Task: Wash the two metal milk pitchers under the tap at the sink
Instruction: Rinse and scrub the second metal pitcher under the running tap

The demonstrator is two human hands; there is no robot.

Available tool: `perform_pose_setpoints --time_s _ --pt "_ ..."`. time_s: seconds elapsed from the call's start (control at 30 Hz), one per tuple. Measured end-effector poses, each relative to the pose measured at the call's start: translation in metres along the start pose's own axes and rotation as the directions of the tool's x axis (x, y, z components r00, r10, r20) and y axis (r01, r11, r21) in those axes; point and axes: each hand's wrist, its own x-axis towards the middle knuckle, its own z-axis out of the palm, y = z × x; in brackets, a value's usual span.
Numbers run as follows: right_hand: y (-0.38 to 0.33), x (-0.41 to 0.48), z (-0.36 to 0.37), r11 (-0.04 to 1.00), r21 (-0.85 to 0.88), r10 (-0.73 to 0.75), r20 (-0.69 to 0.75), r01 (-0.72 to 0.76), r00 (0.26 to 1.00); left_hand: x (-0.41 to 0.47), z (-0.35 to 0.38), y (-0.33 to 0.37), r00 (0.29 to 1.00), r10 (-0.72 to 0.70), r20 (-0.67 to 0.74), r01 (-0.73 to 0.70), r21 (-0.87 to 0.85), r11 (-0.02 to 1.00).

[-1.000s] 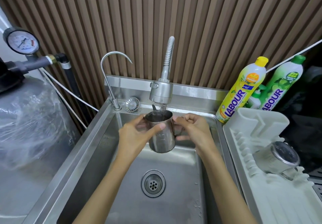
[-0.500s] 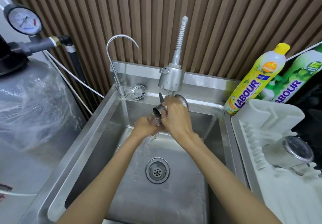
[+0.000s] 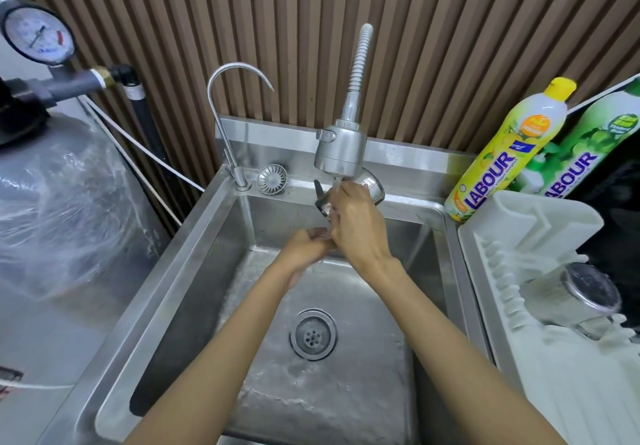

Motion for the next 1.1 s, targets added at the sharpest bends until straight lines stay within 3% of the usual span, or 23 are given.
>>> perform_pose_setpoints --time_s 0.13,0.2,0.27,0.37,0.53,0.67,0.83,1.0,1.1 --pt "0.017 0.001 -0.011 0.922 0.322 0.225 0.003 -0.214 0.974 -0.010 0.004 0.008 0.995 0.039 0.093 -0.027 -0.125 0.992" --pt "0.024 0.000 -0.020 0.750 0.540 0.412 0.068 -0.381 0.908 -0.009 0.004 0.009 0.993 0.103 0.065 -0.087 -0.204 0.975" --pt "0.030 -0.004 -0.026 0.533 0.715 0.517 0.148 -0.453 0.843 -0.012 0.007 0.013 0.981 0.194 -0.010 -0.191 -0.242 0.951" --pt "0.030 -0.016 -0.031 0.307 0.855 0.533 0.210 -0.418 0.820 -0.017 0.014 0.016 0.941 0.321 -0.109 -0.337 -0.194 0.921" --pt "0.019 -0.020 -0.037 0.094 0.944 0.492 0.231 -0.315 0.839 -0.027 0.017 0.024 0.841 0.472 -0.264 -0.512 -0.107 0.852" --pt "0.013 -0.017 -0.040 -0.059 0.950 0.461 0.298 -0.306 0.836 -0.033 0.002 0.034 0.764 0.578 -0.285 -0.584 0.073 0.808" --pt "0.007 -0.022 -0.046 0.033 0.915 0.502 0.333 -0.403 0.798 -0.051 -0.003 0.046 0.686 0.646 -0.334 -0.568 0.310 0.763" --pt "0.009 -0.018 -0.061 0.270 0.784 0.572 0.337 -0.559 0.748 -0.057 0.003 0.035 0.747 0.555 -0.367 -0.466 0.306 0.830" --pt "0.015 -0.018 -0.069 0.480 0.663 0.603 0.225 -0.574 0.765 -0.052 0.007 0.030 0.827 0.485 -0.284 -0.425 0.248 0.870"
